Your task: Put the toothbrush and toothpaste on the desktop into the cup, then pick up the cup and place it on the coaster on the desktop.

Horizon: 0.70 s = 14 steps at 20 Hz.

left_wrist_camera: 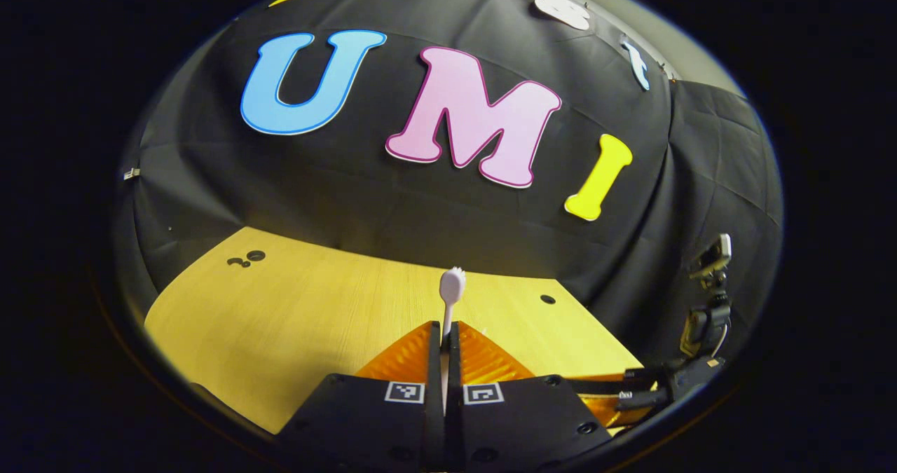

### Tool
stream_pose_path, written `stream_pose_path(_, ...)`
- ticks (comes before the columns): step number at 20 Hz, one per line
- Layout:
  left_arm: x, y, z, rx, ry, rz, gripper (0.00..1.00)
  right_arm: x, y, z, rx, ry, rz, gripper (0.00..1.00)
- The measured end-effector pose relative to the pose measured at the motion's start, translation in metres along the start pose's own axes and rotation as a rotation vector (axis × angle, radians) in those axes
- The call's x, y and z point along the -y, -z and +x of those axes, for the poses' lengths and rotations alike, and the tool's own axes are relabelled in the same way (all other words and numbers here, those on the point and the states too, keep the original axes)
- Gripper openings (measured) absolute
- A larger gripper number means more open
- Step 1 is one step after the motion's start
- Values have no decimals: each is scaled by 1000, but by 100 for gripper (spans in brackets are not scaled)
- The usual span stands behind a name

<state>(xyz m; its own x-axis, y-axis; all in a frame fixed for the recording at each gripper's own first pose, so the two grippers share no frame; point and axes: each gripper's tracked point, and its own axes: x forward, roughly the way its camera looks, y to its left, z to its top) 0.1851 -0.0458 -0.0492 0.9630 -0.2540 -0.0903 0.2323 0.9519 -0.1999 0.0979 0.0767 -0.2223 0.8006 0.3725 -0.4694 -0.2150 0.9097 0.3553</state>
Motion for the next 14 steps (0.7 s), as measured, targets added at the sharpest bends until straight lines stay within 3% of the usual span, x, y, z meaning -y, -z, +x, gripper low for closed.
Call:
stream_pose_path(7,-4,-9,57,80,-34,26,6,40,0,-9,-20,30,14,70)
stream_pose_path(14,-11,32,83,17,-74,48,6,69,-1,-15,-28,61,28,70)
